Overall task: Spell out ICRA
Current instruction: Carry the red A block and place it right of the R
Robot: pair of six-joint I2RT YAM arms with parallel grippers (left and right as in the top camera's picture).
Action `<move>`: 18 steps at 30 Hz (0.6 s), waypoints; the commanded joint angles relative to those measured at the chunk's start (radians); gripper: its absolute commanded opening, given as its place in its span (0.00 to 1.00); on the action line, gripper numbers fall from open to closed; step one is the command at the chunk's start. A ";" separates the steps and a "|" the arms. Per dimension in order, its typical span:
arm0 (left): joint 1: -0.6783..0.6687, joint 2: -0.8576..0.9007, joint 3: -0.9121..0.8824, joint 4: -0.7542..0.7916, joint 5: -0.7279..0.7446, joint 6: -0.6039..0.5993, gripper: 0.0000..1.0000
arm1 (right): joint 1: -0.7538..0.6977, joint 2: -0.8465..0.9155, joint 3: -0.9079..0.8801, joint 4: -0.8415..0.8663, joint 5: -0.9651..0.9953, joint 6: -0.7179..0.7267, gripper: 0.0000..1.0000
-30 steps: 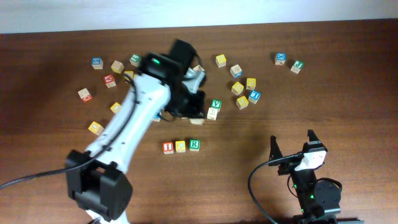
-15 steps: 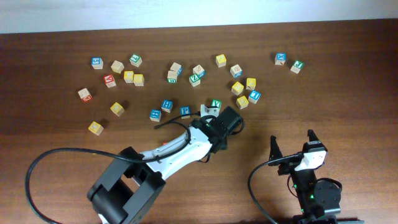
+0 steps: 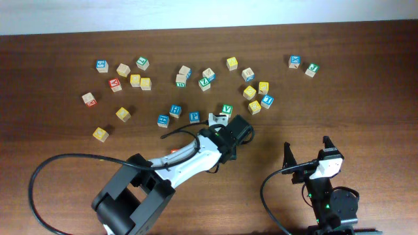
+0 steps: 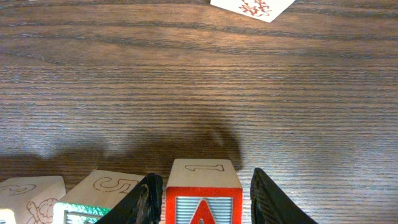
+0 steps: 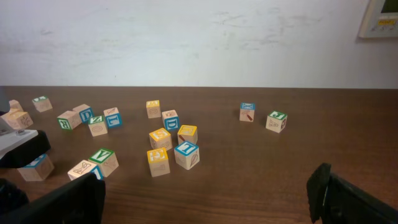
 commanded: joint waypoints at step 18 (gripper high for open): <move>0.179 -0.406 0.005 -0.037 -0.008 0.003 0.42 | -0.006 -0.008 -0.005 -0.005 0.004 0.003 0.98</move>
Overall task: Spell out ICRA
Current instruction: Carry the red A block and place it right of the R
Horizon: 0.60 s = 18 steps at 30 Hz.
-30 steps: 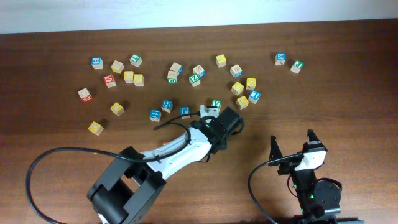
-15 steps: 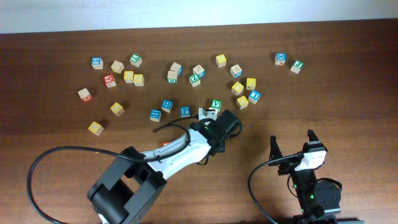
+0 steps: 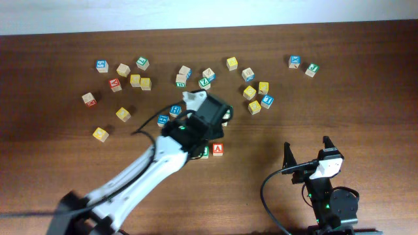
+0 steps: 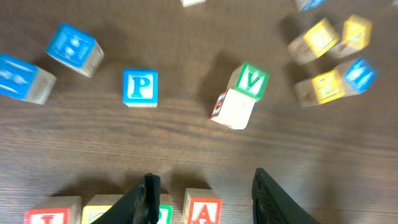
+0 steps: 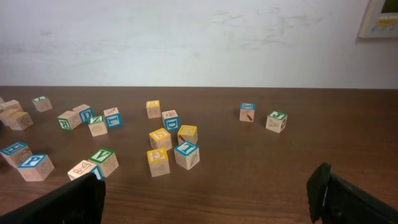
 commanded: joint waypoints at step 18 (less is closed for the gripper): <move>0.476 -0.215 0.003 -0.401 0.068 0.001 0.99 | -0.006 -0.008 -0.005 -0.005 0.005 0.003 0.98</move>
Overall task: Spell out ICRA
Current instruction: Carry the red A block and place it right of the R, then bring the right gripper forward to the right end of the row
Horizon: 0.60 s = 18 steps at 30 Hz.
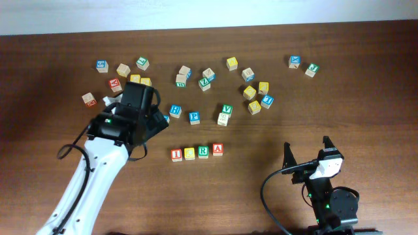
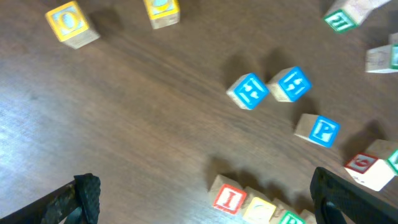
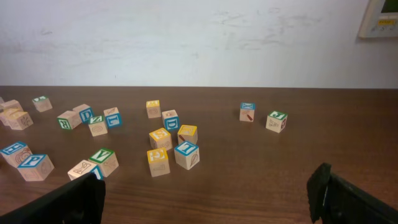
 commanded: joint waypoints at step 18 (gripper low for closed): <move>0.064 -0.014 0.000 -0.027 0.107 -0.001 0.99 | -0.006 -0.008 -0.005 -0.005 0.004 0.003 0.98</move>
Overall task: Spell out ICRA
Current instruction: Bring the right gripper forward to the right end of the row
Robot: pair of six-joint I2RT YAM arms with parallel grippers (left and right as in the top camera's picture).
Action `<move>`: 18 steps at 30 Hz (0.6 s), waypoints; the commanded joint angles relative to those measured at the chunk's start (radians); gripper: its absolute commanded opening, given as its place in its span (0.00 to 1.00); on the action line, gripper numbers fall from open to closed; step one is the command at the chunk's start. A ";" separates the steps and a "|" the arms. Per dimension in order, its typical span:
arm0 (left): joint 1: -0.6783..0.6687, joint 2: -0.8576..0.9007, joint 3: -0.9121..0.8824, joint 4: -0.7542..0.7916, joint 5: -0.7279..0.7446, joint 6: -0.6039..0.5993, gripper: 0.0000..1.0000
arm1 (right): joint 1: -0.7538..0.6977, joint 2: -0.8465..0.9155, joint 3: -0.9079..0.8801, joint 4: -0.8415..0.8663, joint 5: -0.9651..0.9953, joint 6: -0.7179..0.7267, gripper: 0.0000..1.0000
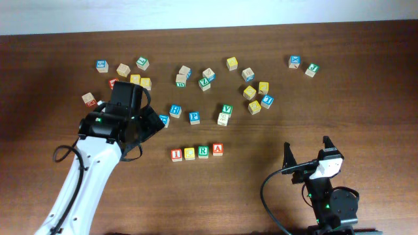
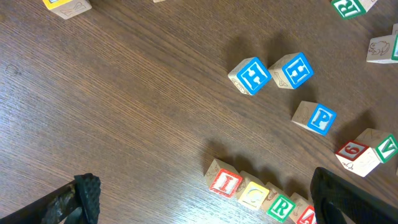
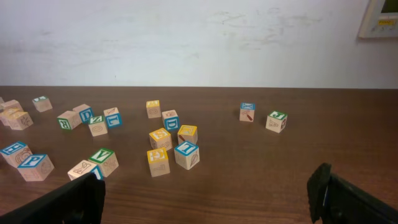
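Note:
Four blocks stand in a row at mid-table and read I (image 1: 176, 155), C (image 1: 189, 153), R (image 1: 203, 151), A (image 1: 217, 149). The left wrist view shows the same row low in its frame: I (image 2: 225, 182), C (image 2: 253, 195), R (image 2: 280, 207), with A (image 2: 308, 216) cut by the edge. My left gripper (image 1: 144, 127) hangs above the table to the left of the row, wide open and holding nothing (image 2: 205, 186). My right gripper (image 1: 307, 153) rests open and empty at the front right (image 3: 205, 193).
Several loose letter blocks lie scattered across the back half of the table, among them blue P (image 1: 194, 117), green V (image 1: 226, 108), and a blue and green pair at the far right (image 1: 295, 61). A white wall (image 3: 186, 37) runs behind the table.
My left gripper has shifted a little to the left and stays wide open. The ICRA row and the loose blocks lie where they were. The right arm has not moved.
First my left gripper was low at the right end of the row with its jaws on either side of the A block. Then it was higher, with A left standing in the row. Later it was wide open off to the left, and now slightly further left.

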 commanded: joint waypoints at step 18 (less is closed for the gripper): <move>0.002 -0.014 -0.005 -0.128 0.019 0.156 0.99 | -0.006 -0.008 -0.005 0.109 -0.645 0.443 0.98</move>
